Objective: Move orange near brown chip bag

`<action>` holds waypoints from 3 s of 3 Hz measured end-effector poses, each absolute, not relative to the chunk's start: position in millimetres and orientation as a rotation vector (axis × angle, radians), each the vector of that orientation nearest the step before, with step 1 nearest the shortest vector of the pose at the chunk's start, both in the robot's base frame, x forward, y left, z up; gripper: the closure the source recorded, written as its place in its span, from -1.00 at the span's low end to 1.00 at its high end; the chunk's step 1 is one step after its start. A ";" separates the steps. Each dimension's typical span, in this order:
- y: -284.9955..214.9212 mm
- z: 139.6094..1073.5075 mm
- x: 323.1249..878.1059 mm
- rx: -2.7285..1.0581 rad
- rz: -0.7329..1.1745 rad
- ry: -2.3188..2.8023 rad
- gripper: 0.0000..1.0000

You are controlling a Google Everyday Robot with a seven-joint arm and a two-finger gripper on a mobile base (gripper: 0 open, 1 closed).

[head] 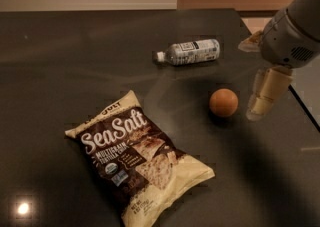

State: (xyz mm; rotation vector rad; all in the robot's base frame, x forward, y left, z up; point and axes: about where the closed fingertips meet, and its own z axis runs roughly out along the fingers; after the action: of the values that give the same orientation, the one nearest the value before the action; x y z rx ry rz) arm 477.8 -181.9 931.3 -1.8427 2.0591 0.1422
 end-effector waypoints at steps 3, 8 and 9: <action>-160.5 877.8 488.2 -1.961 0.199 2.027 -1.00; -164.3 870.8 493.6 -2.027 0.205 2.075 0.74; -135.2 883.0 479.9 -2.101 0.259 1.983 1.00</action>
Offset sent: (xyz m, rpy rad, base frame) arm 0.0089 0.0222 -0.0630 -0.0109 0.0783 0.1067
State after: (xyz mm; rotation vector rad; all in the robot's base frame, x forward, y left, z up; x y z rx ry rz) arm 479.9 -135.2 883.0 -2.1015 1.9832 0.2587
